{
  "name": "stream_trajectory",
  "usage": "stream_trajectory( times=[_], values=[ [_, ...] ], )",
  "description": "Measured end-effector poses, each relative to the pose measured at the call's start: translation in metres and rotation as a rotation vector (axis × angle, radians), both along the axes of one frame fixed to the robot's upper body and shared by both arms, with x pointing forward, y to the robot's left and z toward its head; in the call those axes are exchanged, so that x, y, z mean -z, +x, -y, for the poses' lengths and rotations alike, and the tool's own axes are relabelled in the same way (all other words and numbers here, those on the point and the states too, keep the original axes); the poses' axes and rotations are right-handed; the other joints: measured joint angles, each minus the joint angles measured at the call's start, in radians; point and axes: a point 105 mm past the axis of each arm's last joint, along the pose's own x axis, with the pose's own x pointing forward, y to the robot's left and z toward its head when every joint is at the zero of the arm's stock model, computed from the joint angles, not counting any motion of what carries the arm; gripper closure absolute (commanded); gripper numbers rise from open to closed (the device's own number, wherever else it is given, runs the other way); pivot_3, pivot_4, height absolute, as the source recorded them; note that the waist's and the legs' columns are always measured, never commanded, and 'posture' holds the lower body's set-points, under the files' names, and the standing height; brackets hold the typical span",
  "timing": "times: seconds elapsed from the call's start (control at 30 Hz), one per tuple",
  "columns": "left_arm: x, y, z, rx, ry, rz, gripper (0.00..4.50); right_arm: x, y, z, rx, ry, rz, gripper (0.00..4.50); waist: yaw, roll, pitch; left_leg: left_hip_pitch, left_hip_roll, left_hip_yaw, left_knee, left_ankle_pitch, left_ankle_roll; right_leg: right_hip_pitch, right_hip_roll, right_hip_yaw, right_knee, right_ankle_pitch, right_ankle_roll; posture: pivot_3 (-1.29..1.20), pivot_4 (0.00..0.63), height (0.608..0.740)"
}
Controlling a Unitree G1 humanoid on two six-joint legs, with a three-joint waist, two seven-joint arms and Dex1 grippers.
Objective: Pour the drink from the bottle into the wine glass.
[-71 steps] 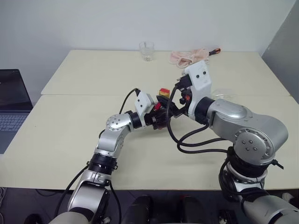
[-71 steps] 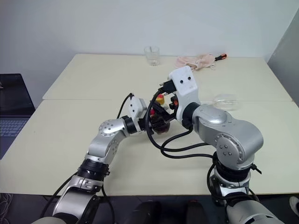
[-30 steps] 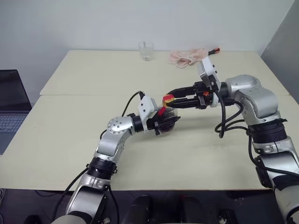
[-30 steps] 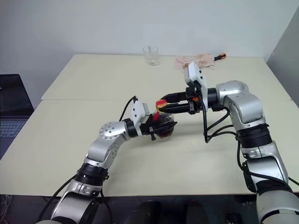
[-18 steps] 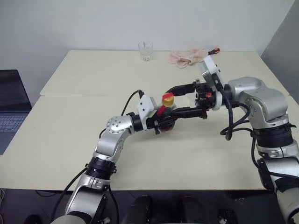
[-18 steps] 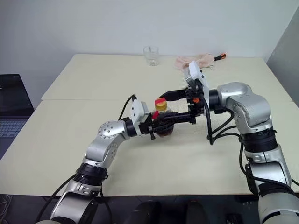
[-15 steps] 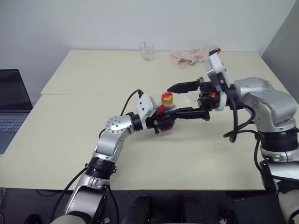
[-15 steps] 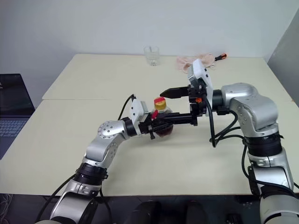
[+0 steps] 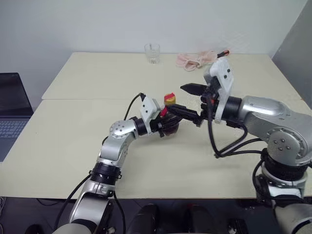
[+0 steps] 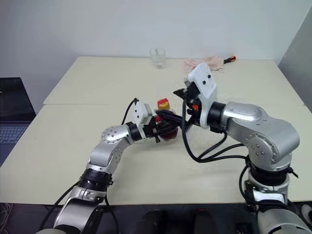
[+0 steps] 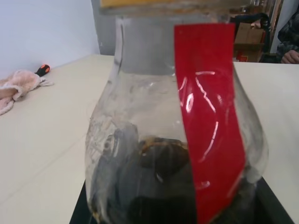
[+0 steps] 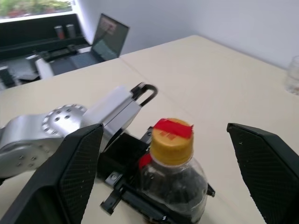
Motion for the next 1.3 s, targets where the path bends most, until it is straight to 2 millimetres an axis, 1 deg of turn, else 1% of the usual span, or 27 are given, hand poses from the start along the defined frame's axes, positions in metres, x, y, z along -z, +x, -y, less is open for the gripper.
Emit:
stream_trajectory(
  times=[0.17, 0.23, 0.4, 0.6, 0.77, 0.87, 1.07, 1.13, 1.23, 1.3],
  values=[
    [0.001, 0.0, 0.0, 0.002, -0.001, 0.005, 2.92, -0.001, 0.0, -0.012, 0.088, 0.065, -0.049, 0.0, -0.001, 0.0, 0.0, 0.0, 0.0, 0.0, 0.0, 0.0, 0.0, -0.001, 0.0, 0.001, 0.001, 0.0, 0.0, 0.0, 0.15, 0.74],
    [0.0, 0.0, 0.0, 0.002, -0.001, 0.006, 2.92, -0.003, 0.002, -0.013, 0.138, 0.089, -0.057, 0.0, -0.001, 0.0, 0.0, 0.0, 0.0, 0.0, 0.0, 0.0, 0.0, -0.001, 0.0, 0.001, 0.001, 0.0, 0.0, 0.0, 0.15, 0.74],
    [0.001, 0.0, 0.0, 0.002, -0.001, 0.006, 2.92, 0.005, 0.009, -0.011, 0.232, 0.09, -0.108, 0.0, -0.002, 0.001, 0.0, 0.0, -0.001, 0.0, 0.0, 0.0, 0.0, -0.001, 0.0, 0.001, 0.001, 0.0, 0.0, 0.0, 0.15, 0.74],
    [0.001, 0.0, 0.0, 0.002, -0.001, 0.006, 2.92, 0.009, 0.011, -0.012, 0.266, 0.083, -0.13, 0.0, -0.004, 0.001, 0.0, 0.0, -0.001, 0.0, 0.0, 0.0, 0.0, -0.002, 0.0, 0.002, 0.003, 0.0, 0.0, 0.0, 0.15, 0.74],
    [0.001, 0.0, 0.0, 0.001, 0.0, 0.005, 2.92, 0.013, 0.008, -0.019, 0.248, 0.067, -0.145, 0.0, -0.004, 0.001, 0.0, 0.0, -0.001, 0.001, 0.0, 0.0, 0.0, -0.002, 0.0, 0.002, 0.003, 0.0, 0.0, 0.0, 0.15, 0.74],
    [0.001, 0.0, -0.001, 0.0, 0.001, 0.004, 2.92, 0.014, 0.007, -0.023, 0.236, 0.063, -0.147, 0.6, -0.004, 0.001, 0.0, 0.0, -0.001, 0.001, 0.0, 0.0, 0.0, -0.002, 0.0, 0.002, 0.003, 0.0, 0.0, 0.0, 0.15, 0.74],
    [0.002, 0.0, -0.001, -0.002, 0.001, 0.004, 2.92, 0.015, 0.008, -0.022, 0.246, 0.065, -0.149, 2.65, -0.004, 0.001, 0.0, 0.0, -0.001, 0.001, 0.0, 0.0, 0.0, -0.002, 0.0, 0.002, 0.003, 0.0, 0.0, 0.0, 0.15, 0.74],
    [0.002, 0.0, 0.0, -0.002, 0.003, 0.004, 2.92, 0.014, 0.008, -0.023, 0.233, 0.065, -0.148, 3.27, -0.004, 0.001, 0.0, 0.0, -0.001, 0.001, 0.0, 0.0, 0.0, -0.002, 0.0, 0.002, 0.004, 0.0, 0.0, 0.0, 0.15, 0.74],
    [0.002, 0.0, 0.0, -0.004, 0.003, 0.004, 2.92, 0.014, 0.009, -0.023, 0.221, 0.058, -0.148, 3.31, -0.004, 0.001, 0.0, 0.0, -0.001, 0.001, 0.0, 0.0, 0.0, -0.002, 0.0, 0.002, 0.004, 0.0, 0.0, 0.0, 0.15, 0.74],
    [0.001, 0.0, 0.001, -0.001, 0.003, 0.005, 2.92, 0.012, 0.011, -0.02, 0.152, -0.008, -0.118, 3.31, -0.002, 0.001, 0.0, 0.0, -0.001, 0.001, 0.0, 0.0, 0.0, -0.002, 0.0, 0.002, 0.003, 0.0, 0.0, 0.0, 0.15, 0.74]
  ],
)
